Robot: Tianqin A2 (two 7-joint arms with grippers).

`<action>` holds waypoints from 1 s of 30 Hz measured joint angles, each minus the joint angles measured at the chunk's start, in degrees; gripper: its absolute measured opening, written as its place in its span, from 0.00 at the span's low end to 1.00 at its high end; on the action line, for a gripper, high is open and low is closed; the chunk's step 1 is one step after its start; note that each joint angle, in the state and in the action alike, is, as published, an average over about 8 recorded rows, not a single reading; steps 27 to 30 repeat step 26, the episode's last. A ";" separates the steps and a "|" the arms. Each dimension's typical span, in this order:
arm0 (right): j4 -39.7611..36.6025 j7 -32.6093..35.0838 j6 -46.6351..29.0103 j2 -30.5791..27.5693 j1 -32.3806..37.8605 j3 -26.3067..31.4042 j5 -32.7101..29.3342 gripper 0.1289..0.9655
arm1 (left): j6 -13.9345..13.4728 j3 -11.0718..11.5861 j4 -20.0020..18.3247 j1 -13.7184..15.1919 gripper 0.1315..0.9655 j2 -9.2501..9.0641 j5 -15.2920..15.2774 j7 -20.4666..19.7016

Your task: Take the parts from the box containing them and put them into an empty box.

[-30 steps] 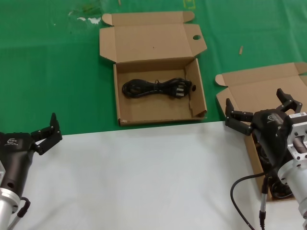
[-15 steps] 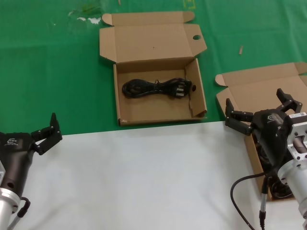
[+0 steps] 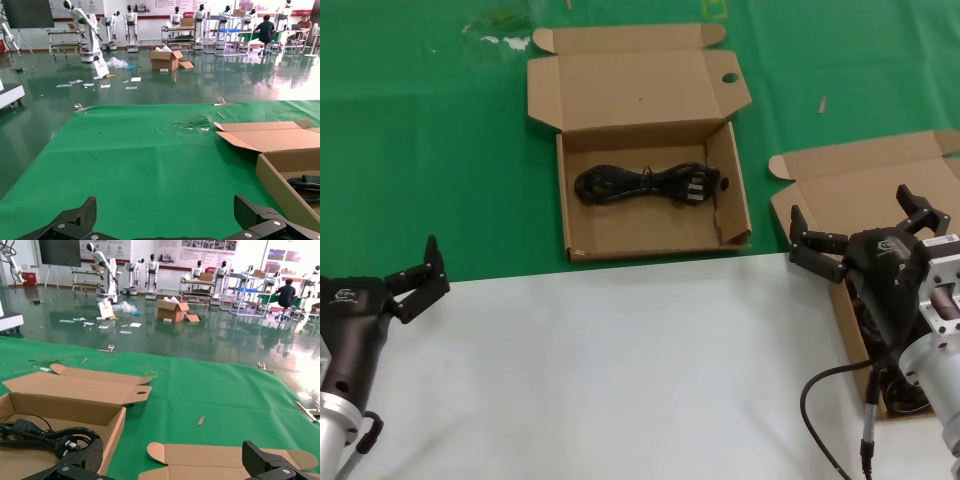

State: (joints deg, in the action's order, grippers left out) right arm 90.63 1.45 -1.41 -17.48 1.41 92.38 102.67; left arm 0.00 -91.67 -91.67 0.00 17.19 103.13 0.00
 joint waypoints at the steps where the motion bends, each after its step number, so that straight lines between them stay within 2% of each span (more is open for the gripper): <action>1: 0.00 0.00 0.00 0.00 0.00 0.00 0.00 1.00 | 0.00 0.00 0.00 0.00 1.00 0.00 0.00 0.00; 30: 0.00 0.00 0.00 0.00 0.00 0.00 0.00 1.00 | 0.00 0.00 0.00 0.00 1.00 0.00 0.00 0.00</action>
